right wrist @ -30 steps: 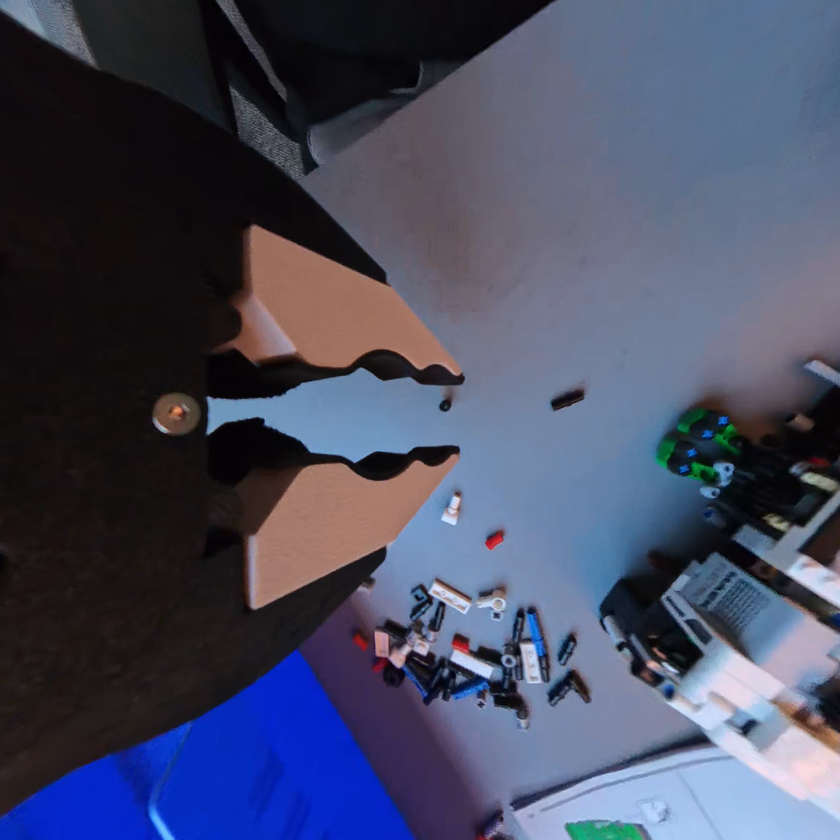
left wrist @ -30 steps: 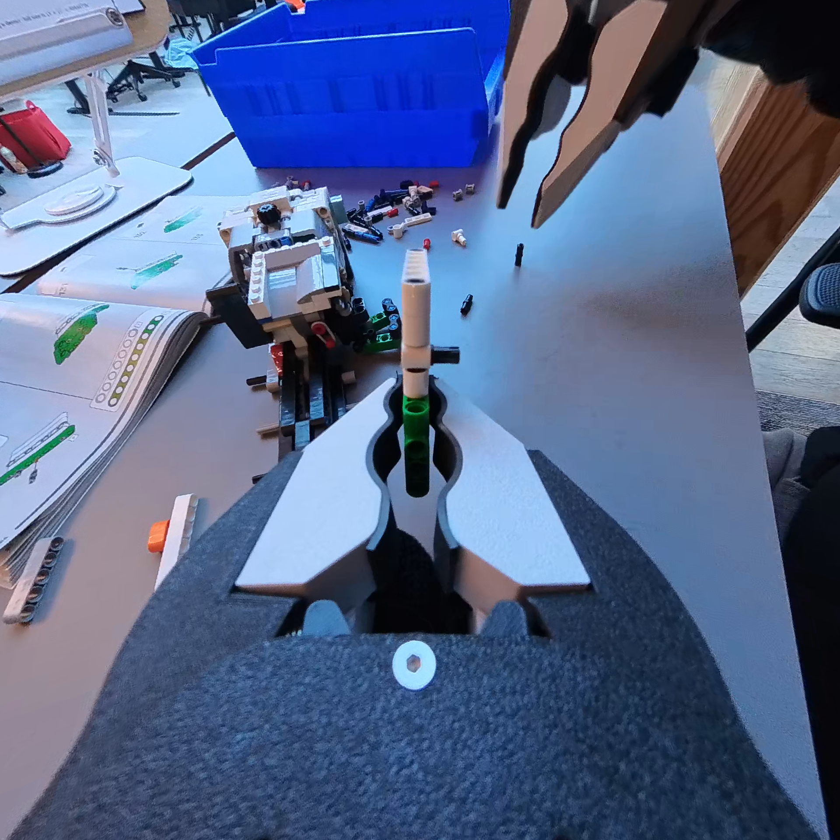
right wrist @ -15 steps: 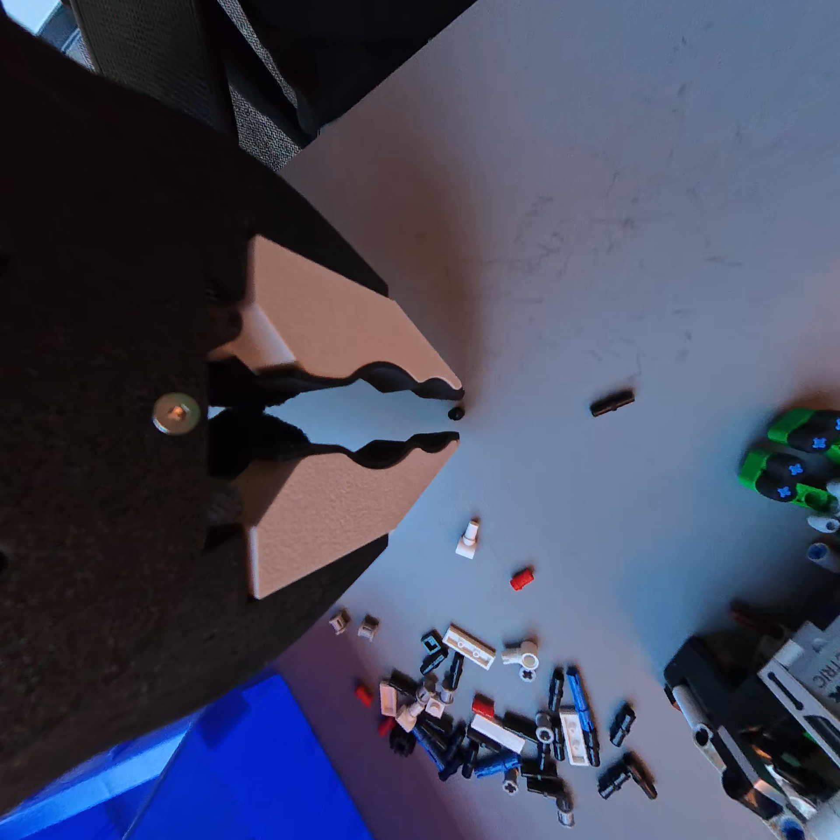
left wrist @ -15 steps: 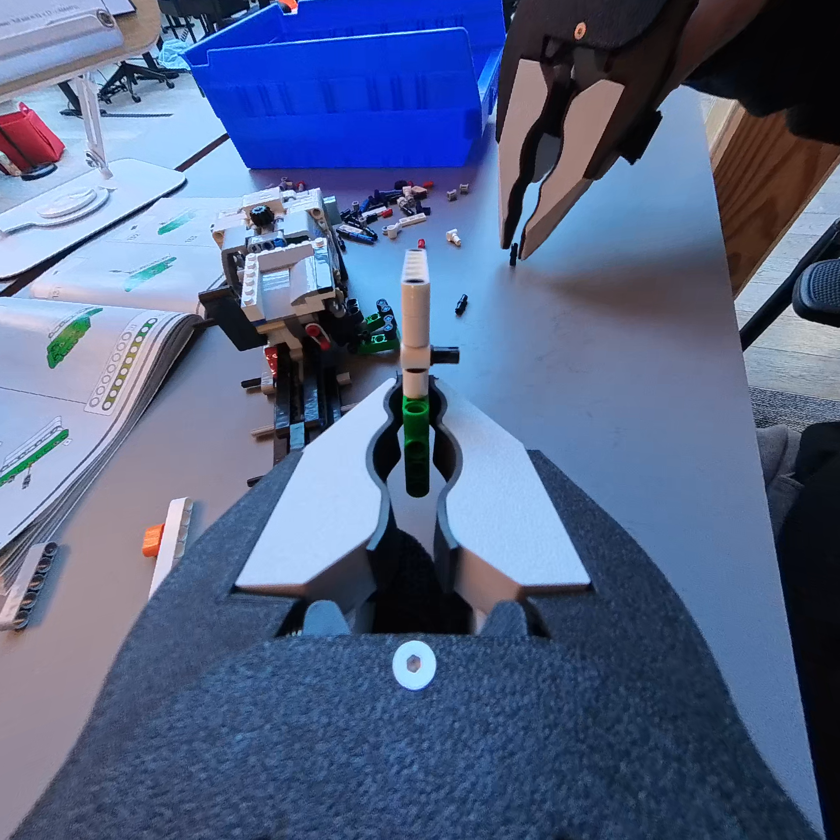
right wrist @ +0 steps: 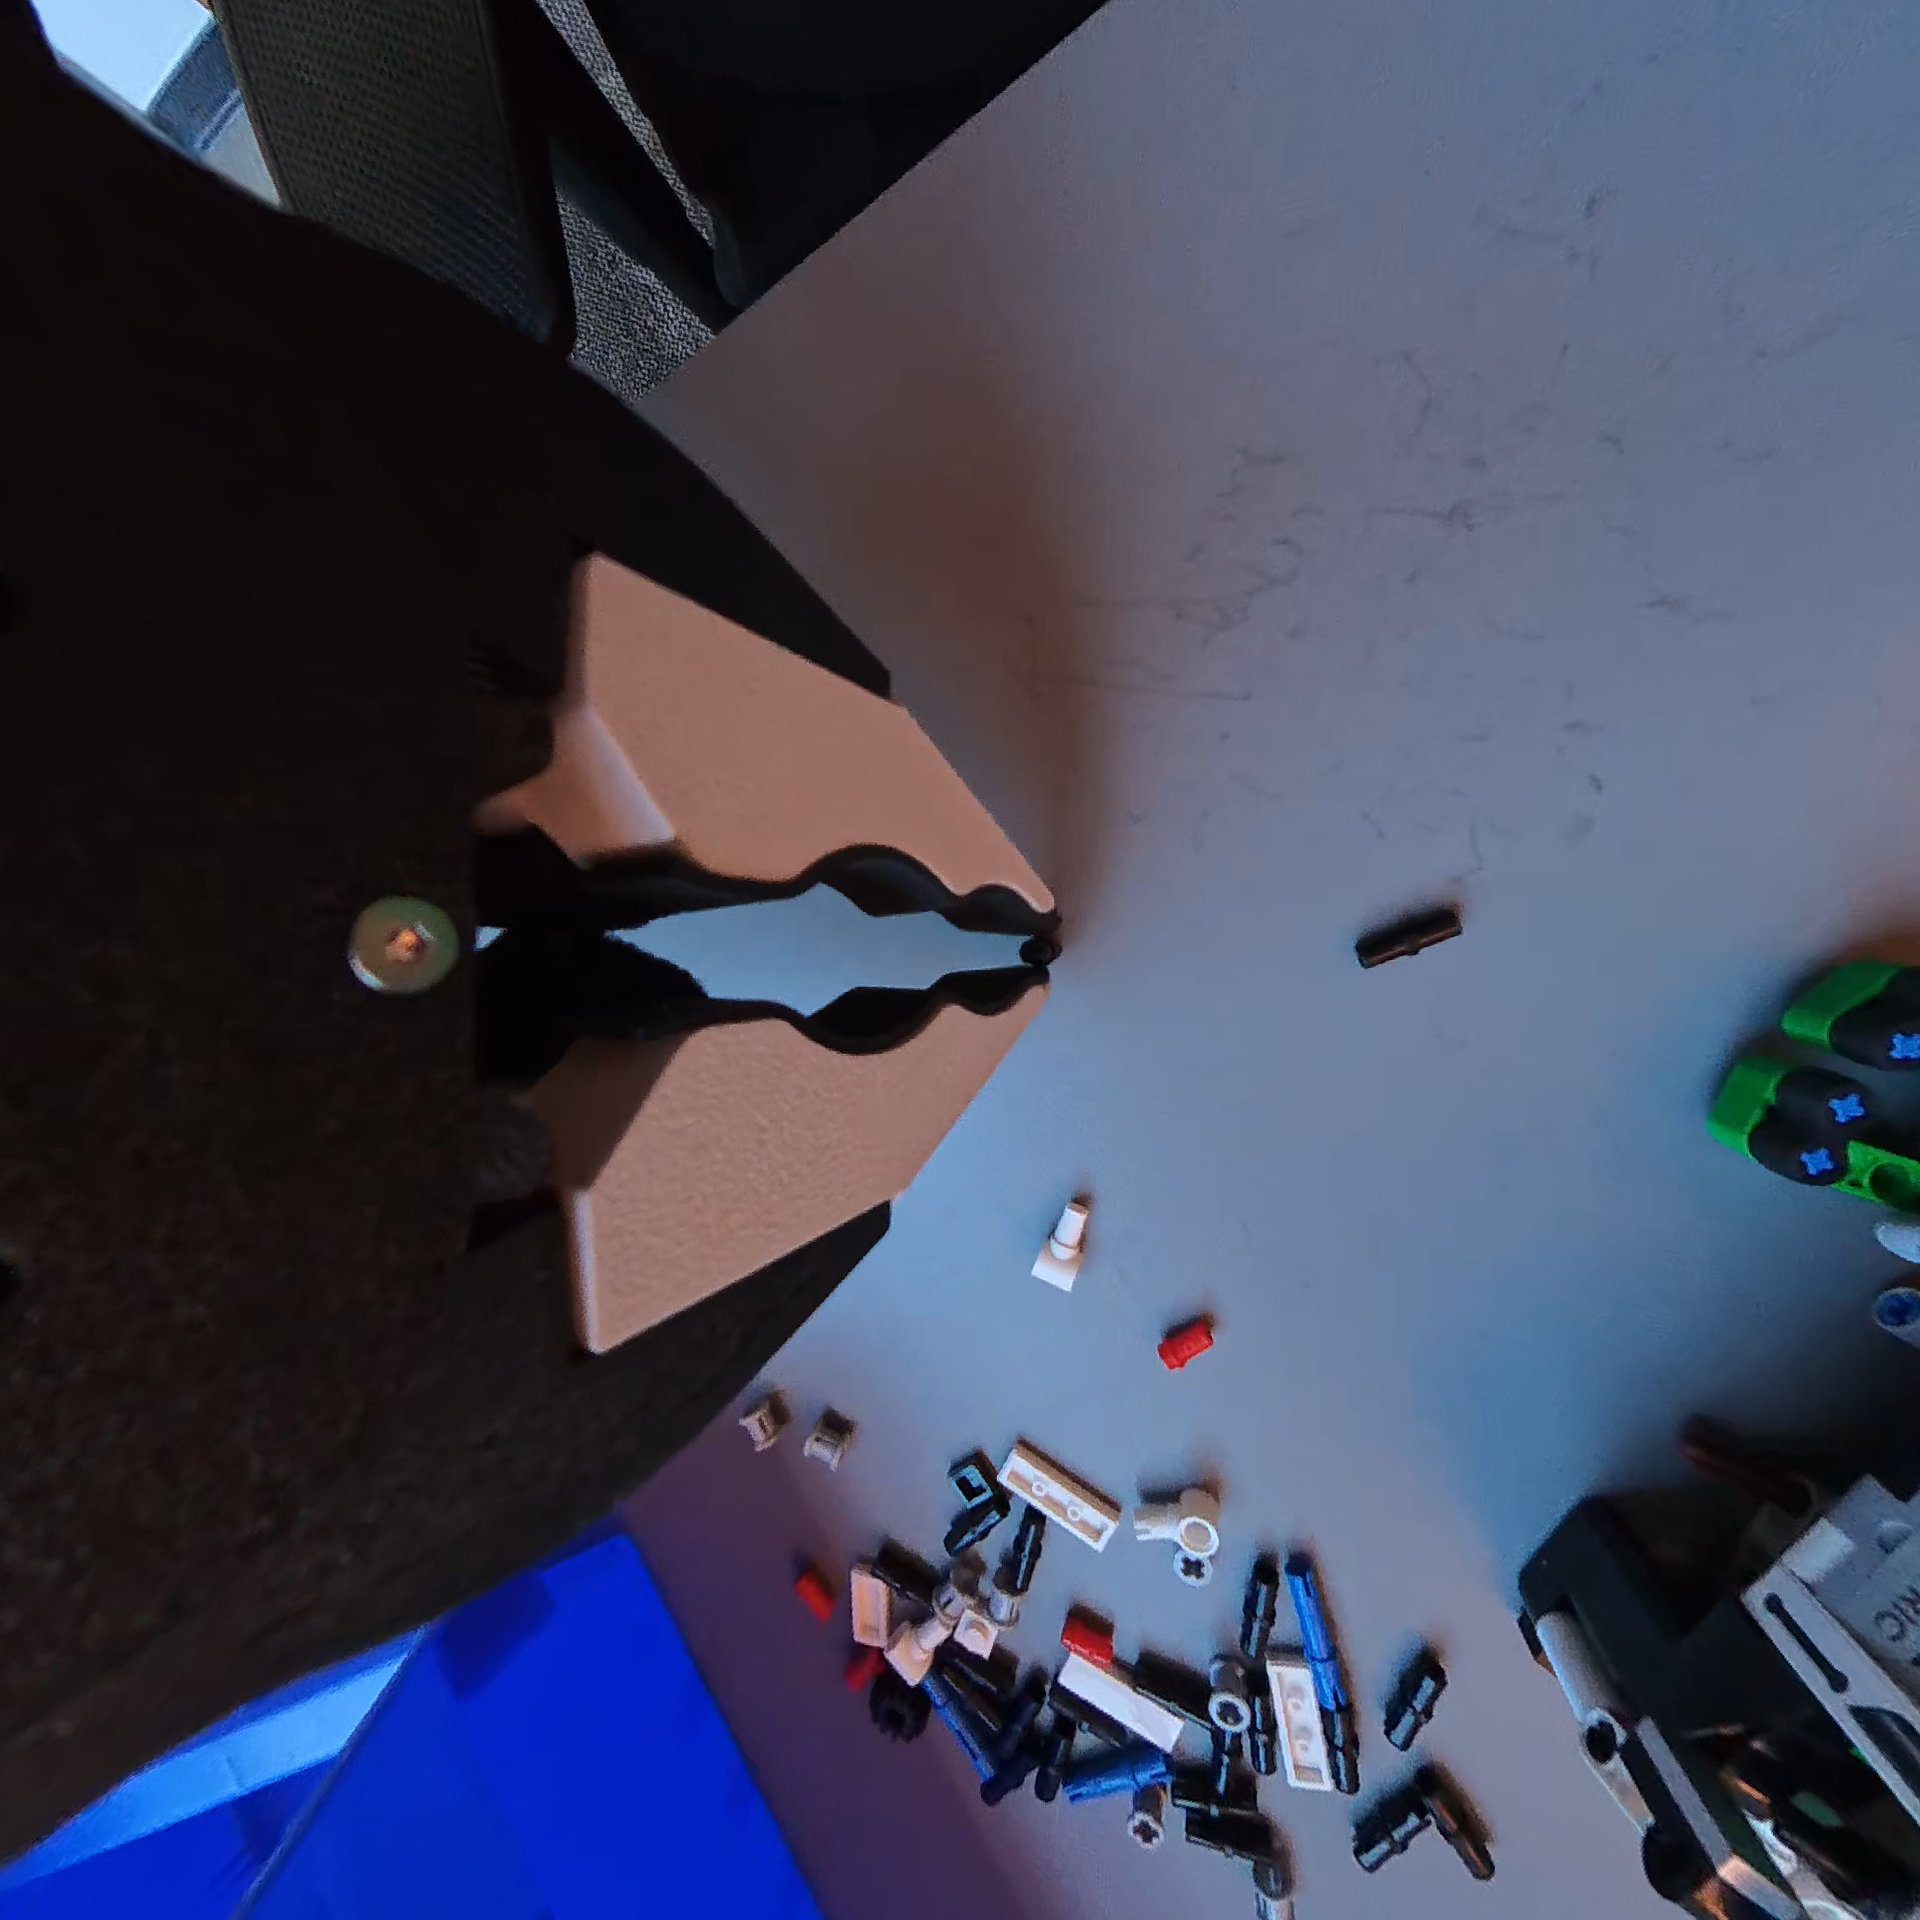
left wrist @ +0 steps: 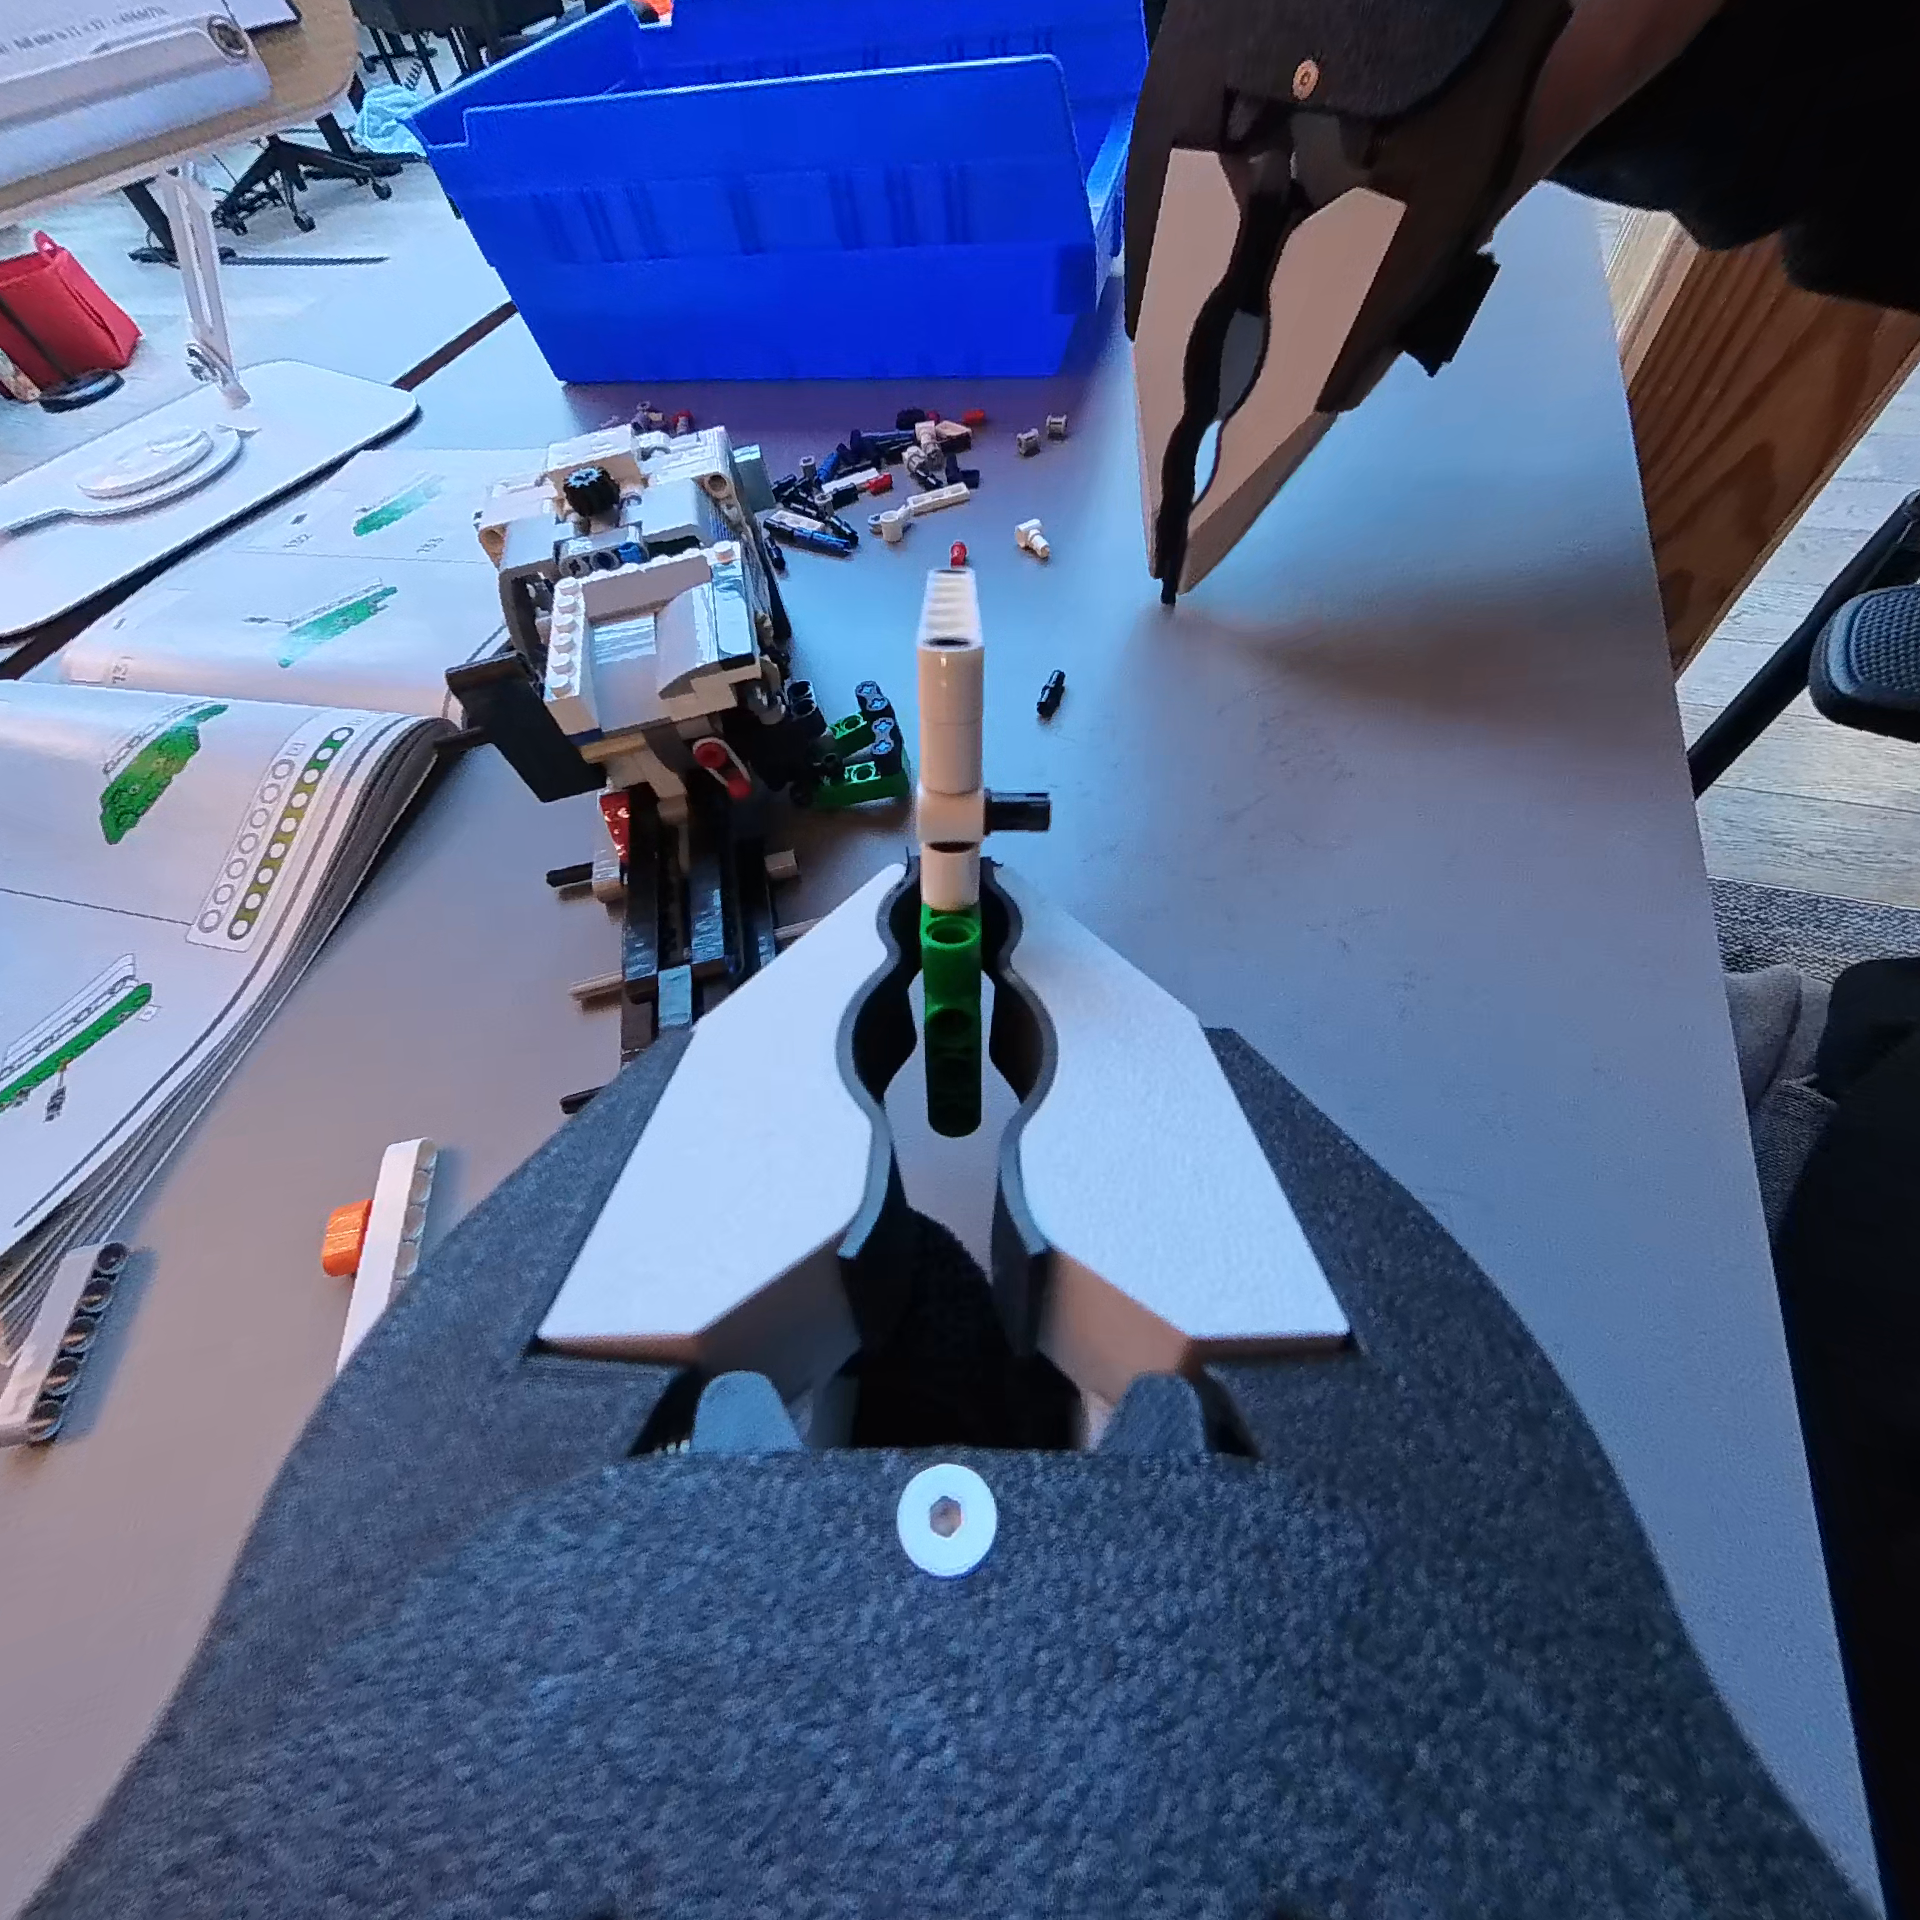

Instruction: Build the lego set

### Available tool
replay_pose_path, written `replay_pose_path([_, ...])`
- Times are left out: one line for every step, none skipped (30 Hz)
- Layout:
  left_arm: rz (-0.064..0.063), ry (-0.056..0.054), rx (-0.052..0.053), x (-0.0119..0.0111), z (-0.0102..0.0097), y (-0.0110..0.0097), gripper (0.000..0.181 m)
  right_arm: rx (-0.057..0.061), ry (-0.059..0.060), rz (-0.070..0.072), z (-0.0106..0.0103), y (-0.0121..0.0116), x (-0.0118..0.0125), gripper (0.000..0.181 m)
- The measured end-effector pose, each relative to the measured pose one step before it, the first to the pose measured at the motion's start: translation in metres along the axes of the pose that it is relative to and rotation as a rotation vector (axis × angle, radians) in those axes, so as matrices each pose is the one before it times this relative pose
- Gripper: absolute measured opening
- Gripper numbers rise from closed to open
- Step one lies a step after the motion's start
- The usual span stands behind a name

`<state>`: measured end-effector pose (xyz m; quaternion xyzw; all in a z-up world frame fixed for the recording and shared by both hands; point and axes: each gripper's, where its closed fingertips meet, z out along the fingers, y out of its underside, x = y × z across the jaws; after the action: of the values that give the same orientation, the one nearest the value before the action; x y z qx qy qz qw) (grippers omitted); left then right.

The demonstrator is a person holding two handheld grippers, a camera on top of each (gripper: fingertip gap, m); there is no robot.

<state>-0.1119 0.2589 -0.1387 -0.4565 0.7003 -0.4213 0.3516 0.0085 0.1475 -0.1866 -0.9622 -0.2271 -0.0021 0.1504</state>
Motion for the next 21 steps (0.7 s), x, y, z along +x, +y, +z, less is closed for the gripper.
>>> replay_pose_path([0.0007, 0.0002, -0.0006, 0.00008, 0.00003, 0.00015, 0.006, 0.0034, 0.0019, -0.0033, 0.0003, -0.00036, 0.00045, 0.005])
replay_pose_path([0.0006, 0.0001, -0.0006, 0.00004, 0.00007, 0.00003, 0.006, 0.0028, -0.0012, 0.0011, 0.00014, -0.00042, 0.00021, 0.005])
replay_pose_path([0.0004, 0.0002, -0.0003, 0.00007, 0.00013, 0.00008, 0.006, 0.0037, -0.0028, 0.0003, 0.00014, -0.00075, -0.00008, 0.004])
replay_pose_path([-0.0002, 0.0004, -0.0007, -0.00005, 0.00001, 0.00009, 0.006, 0.0047, -0.0028, -0.0022, 0.00035, -0.00078, -0.00051, 0.004])
replay_pose_path([-0.0005, 0.0003, -0.0004, -0.00006, 0.00003, 0.00005, 0.006, 0.0016, -0.0058, -0.0046, 0.00006, -0.00051, -0.00102, 0.004])
replay_pose_path([-0.0008, -0.0002, 0.0012, -0.00009, -0.00014, -0.00006, 0.006, -0.0007, 0.0063, -0.0166, -0.00008, -0.00025, 0.00008, 0.004])
replay_pose_path([-0.0023, 0.0003, 0.0021, -0.00022, -0.00024, -0.00029, 0.006, 0.0102, 0.0115, -0.0231, -0.00071, -0.00173, 0.00041, 0.004])
replay_pose_path([-0.0051, 0.0001, 0.0046, -0.00054, -0.00061, -0.00068, 0.006, 0.0488, 0.0073, -0.0186, -0.00345, -0.00797, -0.00054, 0.004])
replay_pose_path([-0.0108, 0.0009, 0.0103, -0.00103, -0.0011, -0.00133, 0.006, 0.0779, -0.013, -0.0101, -0.00581, -0.01281, -0.00385, 0.004])
replay_pose_path([-0.0204, 0.006, 0.0152, -0.00094, -0.00149, -0.00209, 0.006, 0.0974, -0.0048, -0.0031, -0.00713, -0.01648, -0.00301, 0.004])
replay_pose_path([-0.0332, 0.0158, 0.0186, -0.00056, -0.00136, -0.00277, 0.006, 0.1243, -0.011, 0.0066, -0.00639, -0.02093, -0.00441, 0.004])
replay_pose_path([-0.0483, 0.0398, 0.0282, 0.00176, -0.00155, -0.00429, 0.006, 0.1441, -0.0485, 0.0247, -0.00365, -0.02412, -0.01051, 0.003])
replay_pose_path([-0.062, 0.0599, 0.0427, 0.00378, -0.00236, -0.00657, 0.006, 0.1596, -0.042, 0.0218, 0.00013, -0.02555, -0.01079, 0.003])
replay_pose_path([-0.066, 0.0628, 0.0529, 0.00386, -0.00314, -0.00793, 0.006, 0.1503, -0.0295, 0.0252, 0.00418, -0.02168, -0.00862, 0.003])
replay_pose_path([-0.0667, 0.0639, 0.0522, 0.00388, -0.00312, -0.0077, 0.007, 0.1075, -0.0238, 0.0352, 0.00683, -0.01325, -0.00569, 0.004])
replay_pose_path([-0.0687, 0.0743, 0.0442, 0.00521, -0.00262, -0.0065, 0.007, 0.0862, -0.0045, 0.0388, 0.00639, -0.00996, -0.00036, 0.004])
replay_pose_path([-0.0669, 0.0703, 0.0415, 0.00519, -0.00254, -0.00613, 0.007, 0.1097, -0.0198, 0.048, 0.00465, -0.01296, -0.00064, 0.004])
replay_pose_path([-0.0563, 0.0539, 0.0438, 0.00349, -0.00269, -0.00638, 0.006, 0.0857, -0.0408, 0.056, 0.00518, -0.00901, -0.00248, 0.003])
replay_pose_path([-0.0486, 0.0468, 0.0368, 0.00309, -0.00236, -0.00554, 0.006, 0.0397, -0.01, 0.018, 0.00559, -0.00193, 0.00133, 0.003])
replay_pose_path([-0.0405, 0.0317, 0.0267, 0.00153, -0.0019, -0.00378, 0.006, 0.0022, 0.0052, -0.0157, 0.00503, 0.00344, 0.00253, 0.003])
replay_pose_path([-0.029, 0.0199, 0.0173, 0.00028, -0.00149, -0.00224, 0.006, -0.0196, -0.0107, -0.0038, 0.00478, 0.00655, 0.0, 0.003])
